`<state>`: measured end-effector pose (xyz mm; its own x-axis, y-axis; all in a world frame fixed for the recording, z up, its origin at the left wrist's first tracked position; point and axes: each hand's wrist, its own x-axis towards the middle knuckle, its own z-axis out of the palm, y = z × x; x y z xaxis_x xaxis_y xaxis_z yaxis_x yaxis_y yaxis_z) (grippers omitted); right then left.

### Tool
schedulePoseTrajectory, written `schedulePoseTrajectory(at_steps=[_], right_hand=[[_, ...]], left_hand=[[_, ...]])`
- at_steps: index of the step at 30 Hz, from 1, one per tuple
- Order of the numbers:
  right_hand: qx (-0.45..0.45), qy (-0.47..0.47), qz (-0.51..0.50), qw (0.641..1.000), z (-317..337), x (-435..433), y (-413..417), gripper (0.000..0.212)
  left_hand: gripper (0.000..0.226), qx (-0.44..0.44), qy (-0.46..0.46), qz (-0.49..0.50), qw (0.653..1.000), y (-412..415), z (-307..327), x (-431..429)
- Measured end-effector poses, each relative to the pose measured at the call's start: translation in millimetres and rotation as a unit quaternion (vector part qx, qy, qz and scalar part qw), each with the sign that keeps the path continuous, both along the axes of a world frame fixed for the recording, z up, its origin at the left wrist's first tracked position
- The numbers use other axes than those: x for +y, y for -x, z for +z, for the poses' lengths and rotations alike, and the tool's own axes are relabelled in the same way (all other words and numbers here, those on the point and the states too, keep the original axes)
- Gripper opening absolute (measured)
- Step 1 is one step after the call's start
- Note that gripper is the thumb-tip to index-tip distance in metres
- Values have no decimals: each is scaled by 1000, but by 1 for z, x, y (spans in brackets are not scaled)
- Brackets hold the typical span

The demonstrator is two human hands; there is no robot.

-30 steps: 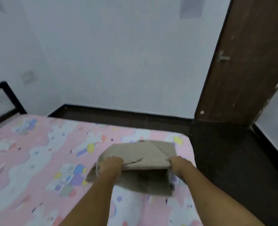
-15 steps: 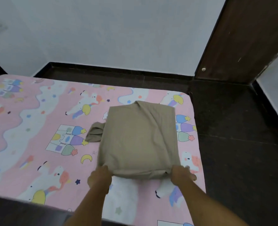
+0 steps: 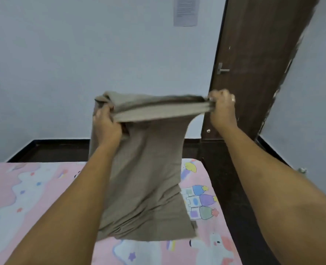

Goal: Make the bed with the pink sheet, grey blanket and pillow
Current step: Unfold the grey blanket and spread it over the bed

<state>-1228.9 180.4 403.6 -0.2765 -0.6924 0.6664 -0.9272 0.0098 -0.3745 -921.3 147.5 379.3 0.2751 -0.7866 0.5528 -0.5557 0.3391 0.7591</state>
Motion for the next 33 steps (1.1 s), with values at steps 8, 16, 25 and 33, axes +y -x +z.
schedulePoseTrajectory(at_steps=[8, 16, 25, 33], right_hand=[[77, -303, 30, 949, -197, 126, -22, 39], [137, -485, 108, 857, -388, 275, -67, 35], [114, -475, 133, 862, -530, 409, -104, 50], [136, -454, 109, 874, -537, 448, -129, 52]], left_hand=[[33, -308, -200, -7, 930, -69, -189, 112], [43, -514, -281, -90, 805, -129, -366, 252], [57, -586, -265, -171, 746, -195, -490, 375], [49, -603, -231, -212, 734, -221, -499, 402]])
